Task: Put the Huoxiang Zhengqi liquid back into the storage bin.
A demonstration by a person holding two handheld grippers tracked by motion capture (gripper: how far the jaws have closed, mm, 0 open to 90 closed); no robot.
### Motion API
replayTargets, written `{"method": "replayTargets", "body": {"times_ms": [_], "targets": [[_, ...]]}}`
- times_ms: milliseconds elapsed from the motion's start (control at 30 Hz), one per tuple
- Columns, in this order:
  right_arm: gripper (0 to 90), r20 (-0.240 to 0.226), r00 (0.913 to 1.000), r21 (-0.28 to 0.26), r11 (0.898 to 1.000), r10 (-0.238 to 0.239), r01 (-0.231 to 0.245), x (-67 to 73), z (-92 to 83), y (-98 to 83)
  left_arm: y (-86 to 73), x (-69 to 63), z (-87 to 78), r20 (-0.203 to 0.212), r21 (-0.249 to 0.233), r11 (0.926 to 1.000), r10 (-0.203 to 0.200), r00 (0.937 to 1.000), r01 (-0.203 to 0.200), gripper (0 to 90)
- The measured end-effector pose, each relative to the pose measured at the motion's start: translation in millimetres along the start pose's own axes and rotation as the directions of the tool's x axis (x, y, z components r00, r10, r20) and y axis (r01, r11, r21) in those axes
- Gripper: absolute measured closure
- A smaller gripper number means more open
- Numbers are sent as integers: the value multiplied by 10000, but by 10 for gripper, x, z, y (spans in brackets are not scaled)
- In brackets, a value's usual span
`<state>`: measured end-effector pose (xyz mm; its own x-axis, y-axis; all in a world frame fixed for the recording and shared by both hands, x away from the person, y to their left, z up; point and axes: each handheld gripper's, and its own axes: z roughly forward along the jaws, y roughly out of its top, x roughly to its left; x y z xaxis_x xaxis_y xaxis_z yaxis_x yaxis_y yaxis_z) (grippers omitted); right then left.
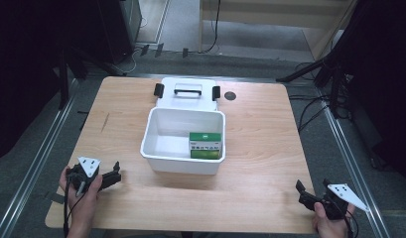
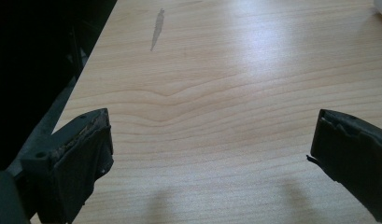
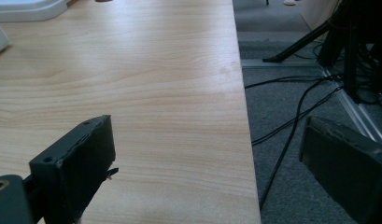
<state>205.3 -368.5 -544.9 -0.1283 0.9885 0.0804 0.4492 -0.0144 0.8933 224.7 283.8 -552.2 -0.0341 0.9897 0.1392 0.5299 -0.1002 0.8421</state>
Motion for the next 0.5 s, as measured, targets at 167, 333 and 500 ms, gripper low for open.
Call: {"method": "replayTargets", "body": {"times_ms": [167,333,500], "targets": [[36,204,9993,68,9995,-318,317,38,16,-4,0,4,2,30,3,10000,-13,10000,13,0],[36,210,9996,67,9998,-167,166,28,12,-4,1,19,3,85,45,9999,-104,9999,104,0],[36,181,9998,140,9998,-106,104,18,23,0,2,23,4,113,74,9999,-130,9999,129,0]]}}
